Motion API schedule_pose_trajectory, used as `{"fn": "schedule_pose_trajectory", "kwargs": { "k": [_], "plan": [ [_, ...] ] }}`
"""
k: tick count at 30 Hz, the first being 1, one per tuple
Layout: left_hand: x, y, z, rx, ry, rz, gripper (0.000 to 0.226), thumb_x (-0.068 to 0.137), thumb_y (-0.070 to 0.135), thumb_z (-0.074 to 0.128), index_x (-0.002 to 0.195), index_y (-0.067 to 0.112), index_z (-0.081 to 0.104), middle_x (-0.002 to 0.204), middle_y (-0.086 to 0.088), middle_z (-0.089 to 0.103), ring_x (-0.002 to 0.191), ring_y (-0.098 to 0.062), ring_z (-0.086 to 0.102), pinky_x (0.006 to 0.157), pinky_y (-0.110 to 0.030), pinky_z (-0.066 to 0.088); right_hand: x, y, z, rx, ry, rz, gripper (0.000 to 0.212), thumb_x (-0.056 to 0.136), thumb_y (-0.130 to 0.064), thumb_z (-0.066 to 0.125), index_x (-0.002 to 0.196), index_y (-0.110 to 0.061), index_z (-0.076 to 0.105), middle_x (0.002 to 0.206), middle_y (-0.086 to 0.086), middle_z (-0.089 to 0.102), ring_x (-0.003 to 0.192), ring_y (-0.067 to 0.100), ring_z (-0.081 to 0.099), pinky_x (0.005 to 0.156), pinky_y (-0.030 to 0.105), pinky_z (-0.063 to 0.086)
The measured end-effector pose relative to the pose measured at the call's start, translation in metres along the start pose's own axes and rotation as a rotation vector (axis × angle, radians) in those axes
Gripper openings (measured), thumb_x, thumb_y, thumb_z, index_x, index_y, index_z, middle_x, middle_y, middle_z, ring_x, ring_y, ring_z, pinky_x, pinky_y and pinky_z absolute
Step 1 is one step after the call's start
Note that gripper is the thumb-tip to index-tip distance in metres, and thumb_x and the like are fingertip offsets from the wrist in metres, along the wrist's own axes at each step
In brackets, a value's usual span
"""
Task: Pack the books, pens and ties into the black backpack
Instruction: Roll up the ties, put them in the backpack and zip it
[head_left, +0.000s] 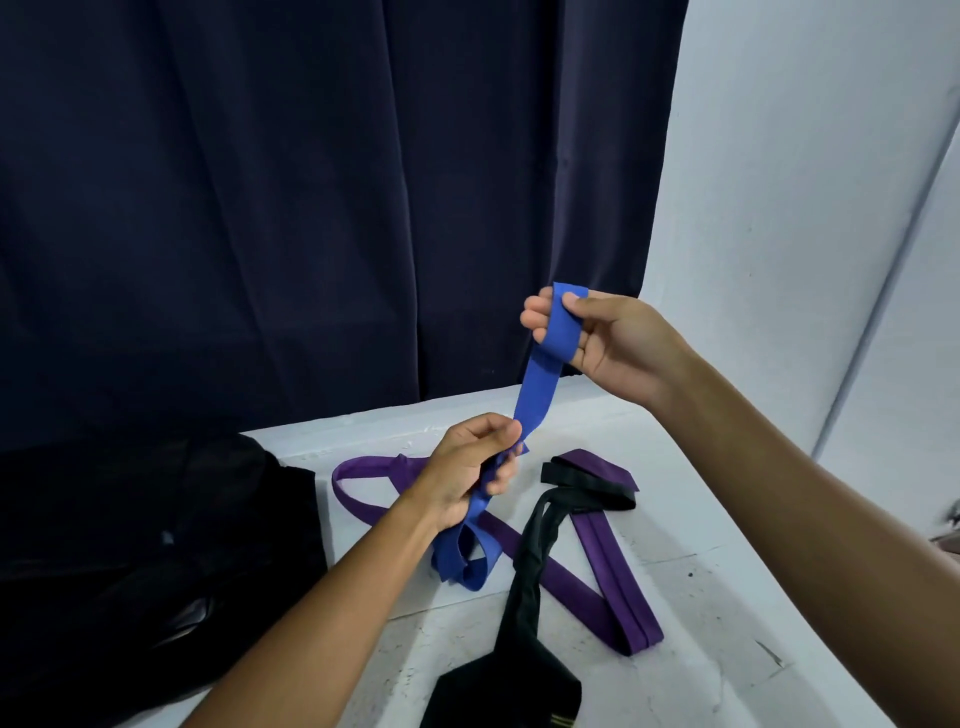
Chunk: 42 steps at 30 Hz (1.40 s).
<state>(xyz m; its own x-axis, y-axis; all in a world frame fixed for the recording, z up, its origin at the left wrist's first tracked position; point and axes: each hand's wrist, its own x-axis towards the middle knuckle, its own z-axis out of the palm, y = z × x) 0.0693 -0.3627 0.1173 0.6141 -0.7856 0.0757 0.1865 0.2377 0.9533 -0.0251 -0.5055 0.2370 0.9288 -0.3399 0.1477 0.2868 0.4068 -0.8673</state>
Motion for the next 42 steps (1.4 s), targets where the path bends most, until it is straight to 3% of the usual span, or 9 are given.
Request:
{"fn": "schedule_pose_trajectory", "kwargs": {
  "k": [4,14,16,19,21,24,31,37,42],
  "plan": [
    [-0.001,-0.001,0.006,0.204,0.164,0.149,0.020,0.093,0.011,0.060,0.074,0.009,0.066,0.073,0.000,0.067,0.067,-0.008,0.061,0.069,-0.018,0.049,0.003,0.009,-0.005,-0.142,0.038,-0.070,0.021,0.099,0.001,0.042,0.111,0.002,0.060,0.099,0.015,0.072,0.088,0.027,0.073,0.073,0.030,0.059],
    [-0.024,0.014,0.028,0.161,0.270,0.160,0.010,0.096,0.018,0.060,0.098,0.018,0.069,0.079,-0.013,0.072,0.058,-0.014,0.060,0.058,-0.028,0.048,0.009,0.055,-0.032,-1.028,0.061,-0.416,0.025,0.098,0.002,0.045,0.112,-0.001,0.065,0.099,0.006,0.070,0.088,0.007,0.067,0.080,0.016,0.049],
    [-0.026,0.026,0.026,0.080,0.274,0.122,0.012,0.098,0.018,0.058,0.097,0.011,0.068,0.058,-0.002,0.061,0.049,-0.013,0.051,0.051,-0.025,0.045,0.005,0.062,-0.040,-1.222,-0.029,-0.371,0.024,0.100,-0.009,0.045,0.091,-0.001,0.066,0.088,0.007,0.070,0.076,0.010,0.061,0.076,0.025,0.046],
    [-0.029,0.046,0.013,0.153,0.174,0.045,0.022,0.088,0.030,0.067,0.088,0.009,0.063,0.050,0.005,0.042,0.040,-0.009,0.034,0.043,-0.021,0.034,-0.005,0.065,-0.046,-1.230,-0.207,-0.070,0.063,0.094,-0.057,0.040,0.080,-0.002,0.069,0.079,0.010,0.071,0.076,0.023,0.064,0.084,0.039,0.050],
    [-0.030,0.057,-0.003,0.388,0.042,0.024,0.033,0.070,0.033,0.076,0.086,0.012,0.058,0.052,0.008,0.046,0.044,-0.010,0.031,0.046,-0.021,0.031,-0.012,0.062,-0.049,-1.211,-0.378,0.122,0.073,0.083,-0.072,0.043,0.072,-0.005,0.070,0.074,0.011,0.072,0.072,0.020,0.067,0.085,0.030,0.049],
    [-0.028,0.067,-0.024,0.658,-0.140,0.006,0.033,0.069,0.022,0.084,0.086,0.012,0.057,0.061,-0.003,0.054,0.058,-0.021,0.042,0.047,-0.020,0.033,-0.020,0.053,-0.050,-1.061,-0.565,0.285,0.048,0.082,-0.054,0.063,0.074,-0.008,0.069,0.074,0.022,0.068,0.067,0.022,0.065,0.079,0.026,0.049],
    [-0.020,0.054,-0.024,0.518,-0.085,0.043,0.023,0.083,0.024,0.066,0.061,0.017,0.062,0.054,0.002,0.056,0.043,-0.009,0.043,0.045,-0.019,0.033,-0.026,0.046,-0.049,-0.357,-0.636,0.313,0.034,0.076,-0.041,0.078,0.077,-0.008,0.072,0.054,0.008,0.064,0.043,0.017,0.060,0.056,0.029,0.053],
    [-0.014,0.018,0.001,0.124,0.124,0.057,0.023,0.094,0.032,0.054,0.084,0.012,0.050,0.047,0.002,0.039,0.037,-0.010,0.032,0.039,-0.019,0.027,-0.026,0.046,-0.023,0.060,-0.379,0.171,0.021,0.080,-0.025,0.064,0.082,-0.006,0.074,0.068,0.006,0.069,0.059,0.017,0.067,0.067,0.030,0.058],
    [-0.017,0.008,0.011,0.036,0.107,0.058,0.039,0.083,0.051,0.052,0.088,0.012,0.050,0.068,0.000,0.056,0.035,-0.006,0.025,0.039,-0.017,0.019,-0.015,0.045,-0.012,0.199,-0.188,0.064,0.026,0.098,-0.011,0.041,0.109,0.001,0.060,0.094,0.011,0.072,0.088,0.022,0.071,0.082,0.034,0.059]
  ]
}}
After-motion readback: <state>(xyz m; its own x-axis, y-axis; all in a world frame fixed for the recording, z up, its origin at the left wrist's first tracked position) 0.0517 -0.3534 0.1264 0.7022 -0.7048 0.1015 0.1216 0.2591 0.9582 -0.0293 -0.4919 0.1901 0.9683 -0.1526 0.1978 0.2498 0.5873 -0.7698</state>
